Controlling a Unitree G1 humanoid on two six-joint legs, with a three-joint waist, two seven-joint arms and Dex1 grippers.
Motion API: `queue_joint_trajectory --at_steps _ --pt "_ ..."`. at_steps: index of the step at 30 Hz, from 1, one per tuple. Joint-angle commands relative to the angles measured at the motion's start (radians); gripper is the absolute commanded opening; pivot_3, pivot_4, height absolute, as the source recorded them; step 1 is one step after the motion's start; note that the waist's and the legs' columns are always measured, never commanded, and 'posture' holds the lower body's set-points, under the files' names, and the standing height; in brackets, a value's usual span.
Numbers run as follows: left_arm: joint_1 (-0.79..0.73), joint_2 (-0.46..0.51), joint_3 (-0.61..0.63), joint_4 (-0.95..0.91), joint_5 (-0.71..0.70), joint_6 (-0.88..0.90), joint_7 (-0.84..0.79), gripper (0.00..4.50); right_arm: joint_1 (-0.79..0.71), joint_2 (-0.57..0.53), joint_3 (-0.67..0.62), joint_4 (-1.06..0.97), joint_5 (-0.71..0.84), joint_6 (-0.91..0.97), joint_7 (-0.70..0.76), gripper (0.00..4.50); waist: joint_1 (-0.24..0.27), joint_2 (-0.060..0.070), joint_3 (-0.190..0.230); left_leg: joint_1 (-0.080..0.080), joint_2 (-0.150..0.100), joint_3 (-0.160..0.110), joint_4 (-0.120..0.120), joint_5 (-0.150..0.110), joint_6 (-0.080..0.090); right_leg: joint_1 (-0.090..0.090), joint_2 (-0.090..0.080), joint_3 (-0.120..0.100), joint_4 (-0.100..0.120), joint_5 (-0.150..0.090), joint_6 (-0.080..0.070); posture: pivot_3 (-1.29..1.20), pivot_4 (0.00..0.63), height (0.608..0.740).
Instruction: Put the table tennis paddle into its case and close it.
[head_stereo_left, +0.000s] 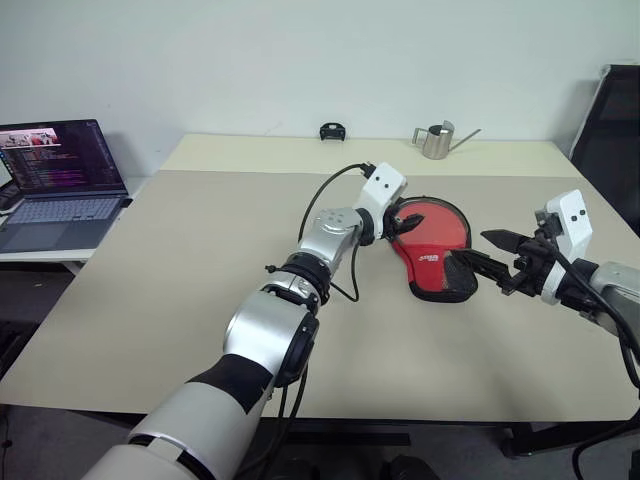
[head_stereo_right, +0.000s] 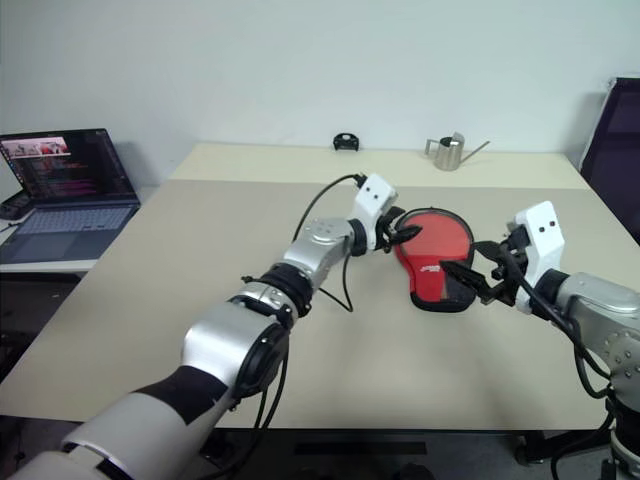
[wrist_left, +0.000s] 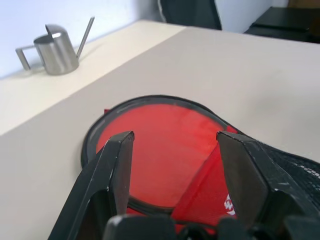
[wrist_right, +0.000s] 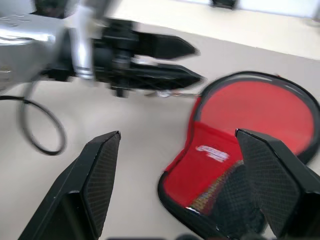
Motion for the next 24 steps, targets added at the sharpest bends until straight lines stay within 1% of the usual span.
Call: queue_joint_trajectory --at_steps 1,4,6,10,13,16,20,24 --pt "0.029 0.075 0.031 -0.078 -0.037 -0.055 -0.158 2.88 -0.044 0.009 0.032 0.049 -0.038 -0.046 -0.01 3.99 -0.005 0.0 0.0 0.0 0.0 0.0 0.0 0.0 0.0 0.0 0.0 0.0 0.0 0.0 0.0 0.0 0.15 0.74" --pt "0.104 0.157 0.036 -0.17 -0.06 -0.066 -0.292 2.88 -0.081 0.006 0.107 0.15 -0.115 -0.1 0.002 3.99 -0.013 0.0 0.0 0.001 0.0 0.0 0.0 0.0 0.0 0.0 0.0 0.001 0.001 0.0 0.0 0.0 0.15 0.74" --pt "0.167 0.21 0.041 -0.27 -0.085 -0.038 -0.353 2.88 -0.117 0.013 0.154 0.232 -0.165 -0.137 0.008 3.99 -0.018 0.0 0.0 0.001 0.0 0.001 0.0 0.0 0.0 0.0 0.0 0.001 0.001 0.0 0.0 0.0 0.15 0.74" --pt "0.305 0.291 0.05 -0.543 -0.154 0.11 -0.418 2.88 -0.185 0.031 0.23 0.387 -0.238 -0.198 0.045 3.99 -0.02 0.0 0.0 0.0 0.001 0.0 0.0 0.0 -0.001 -0.001 0.0 0.001 0.001 0.0 0.0 0.0 0.15 0.74" --pt "0.415 0.353 0.051 -0.788 -0.212 0.26 -0.447 2.88 -0.241 0.042 0.276 0.554 -0.312 -0.272 0.081 3.99 -0.02 0.0 0.0 0.0 0.001 0.0 0.001 0.002 -0.004 -0.001 0.0 0.002 0.001 0.0 0.0 0.0 0.15 0.74" --pt "0.492 0.406 0.05 -0.983 -0.275 0.413 -0.462 2.88 -0.299 0.051 0.307 0.719 -0.373 -0.342 0.12 3.99 -0.018 0.0 0.0 0.0 0.001 0.001 0.001 0.002 -0.004 -0.001 0.0 0.002 0.001 0.0 0.0 0.0 0.15 0.74" --pt "0.542 0.458 0.047 -1.124 -0.325 0.534 -0.457 2.88 -0.365 0.066 0.343 0.909 -0.443 -0.43 0.179 3.99 -0.019 0.001 0.0 0.0 0.001 0.0 0.001 0.002 -0.004 -0.001 0.0 0.001 0.001 0.0 0.0 0.0 0.15 0.74" --pt "0.552 0.487 0.055 -1.193 -0.357 0.601 -0.439 2.88 -0.435 0.088 0.362 1.103 -0.508 -0.517 0.216 3.99 -0.02 0.001 0.0 0.001 0.001 0.001 0.001 0.002 -0.004 -0.001 0.0 0.002 0.002 0.0 0.0 0.0 0.15 0.74"
